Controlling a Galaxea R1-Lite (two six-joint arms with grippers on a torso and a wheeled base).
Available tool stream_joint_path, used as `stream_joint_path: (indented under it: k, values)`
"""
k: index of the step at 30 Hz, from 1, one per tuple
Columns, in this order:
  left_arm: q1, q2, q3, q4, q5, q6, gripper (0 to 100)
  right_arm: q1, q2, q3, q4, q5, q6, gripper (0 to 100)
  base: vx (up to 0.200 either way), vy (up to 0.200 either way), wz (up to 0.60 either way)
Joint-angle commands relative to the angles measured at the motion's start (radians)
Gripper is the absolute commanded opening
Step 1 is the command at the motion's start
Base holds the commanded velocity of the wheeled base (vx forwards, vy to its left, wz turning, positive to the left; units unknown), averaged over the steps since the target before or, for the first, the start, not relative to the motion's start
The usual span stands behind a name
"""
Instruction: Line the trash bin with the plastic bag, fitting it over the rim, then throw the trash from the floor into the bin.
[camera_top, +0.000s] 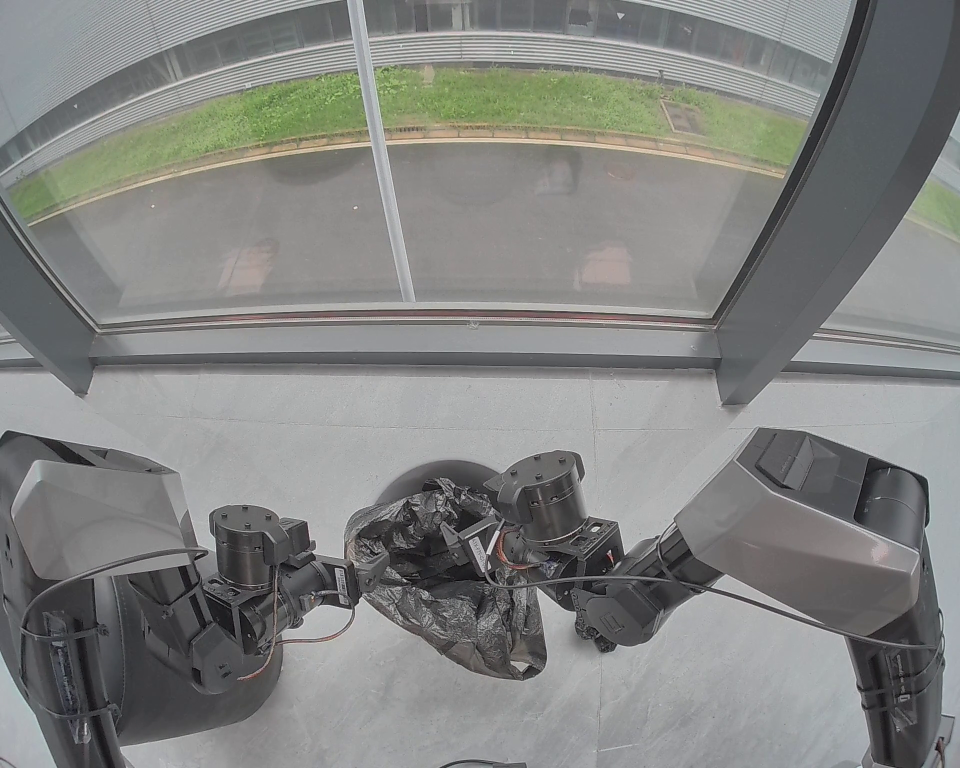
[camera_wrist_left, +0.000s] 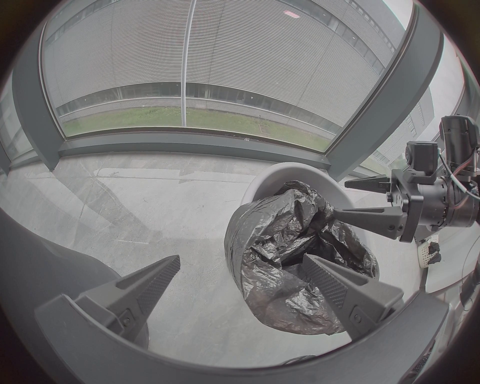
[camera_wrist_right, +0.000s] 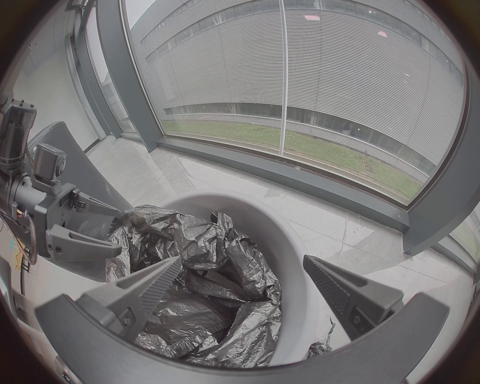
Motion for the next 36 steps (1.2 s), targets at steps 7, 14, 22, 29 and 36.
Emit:
stream_joint_path:
  k: [7,14,22,29,36]
  values:
    - [0.003,0.063,-0.032,-0.003,-0.002,0.0,100,-0.003,0.029,-0.012,-0.001,0.011,-0.001,100,0.0,0.0,0.0]
    - [0.005,0.068,-0.032,-0.008,-0.002,-0.001,100,-0.009,0.084,-0.089,0.01,0.012,-0.012,100,0.0,0.0,0.0]
    - [0.003,0.065,-0.031,-0.009,0.0,-0.004,100,-0.024,0.145,-0.174,0.027,0.014,-0.039,100,0.0,0.0,0.0]
    - [0.003,0.066,-0.031,-0.013,-0.002,-0.009,100,-0.026,0.168,-0.211,0.036,0.014,-0.039,100,0.0,0.0,0.0]
    - [0.002,0.065,-0.031,-0.014,-0.002,-0.01,100,-0.026,0.168,-0.211,0.036,0.014,-0.047,100,0.0,0.0,0.0]
